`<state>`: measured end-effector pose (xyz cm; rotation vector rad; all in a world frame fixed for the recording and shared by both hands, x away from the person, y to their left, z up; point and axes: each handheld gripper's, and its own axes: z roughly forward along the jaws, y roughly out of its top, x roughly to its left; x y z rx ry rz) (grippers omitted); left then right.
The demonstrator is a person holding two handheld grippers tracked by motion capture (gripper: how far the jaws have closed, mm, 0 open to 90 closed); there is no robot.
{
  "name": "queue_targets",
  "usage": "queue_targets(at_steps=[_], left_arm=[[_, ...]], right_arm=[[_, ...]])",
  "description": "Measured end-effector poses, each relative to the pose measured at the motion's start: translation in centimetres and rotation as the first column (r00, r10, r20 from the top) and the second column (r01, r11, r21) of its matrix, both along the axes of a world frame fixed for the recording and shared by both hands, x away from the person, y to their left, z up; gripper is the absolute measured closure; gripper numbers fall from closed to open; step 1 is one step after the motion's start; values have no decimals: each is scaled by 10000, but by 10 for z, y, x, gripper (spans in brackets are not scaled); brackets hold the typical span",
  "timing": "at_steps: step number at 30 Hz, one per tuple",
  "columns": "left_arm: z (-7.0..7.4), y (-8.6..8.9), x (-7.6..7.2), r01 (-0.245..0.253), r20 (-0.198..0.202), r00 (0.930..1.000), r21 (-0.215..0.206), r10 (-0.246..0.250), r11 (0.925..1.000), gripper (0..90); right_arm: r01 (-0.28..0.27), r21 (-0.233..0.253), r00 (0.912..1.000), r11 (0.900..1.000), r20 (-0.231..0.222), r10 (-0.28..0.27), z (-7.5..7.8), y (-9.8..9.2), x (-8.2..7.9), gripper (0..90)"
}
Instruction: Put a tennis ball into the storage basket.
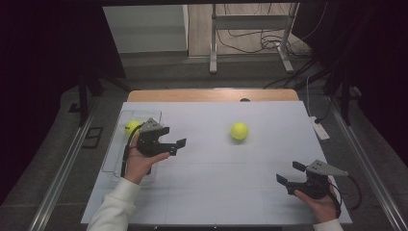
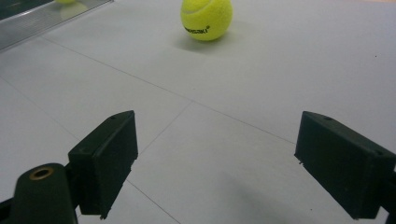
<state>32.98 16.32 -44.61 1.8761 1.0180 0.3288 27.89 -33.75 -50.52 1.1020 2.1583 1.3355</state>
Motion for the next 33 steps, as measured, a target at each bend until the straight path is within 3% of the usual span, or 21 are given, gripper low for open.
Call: queue_targets(at_steps=[33], left_arm=[[3, -28, 11, 441, -105, 9990, 161, -439, 9989, 152]], right_arm=[[-24, -94, 10000, 10000, 20, 24, 0, 1, -1, 135]])
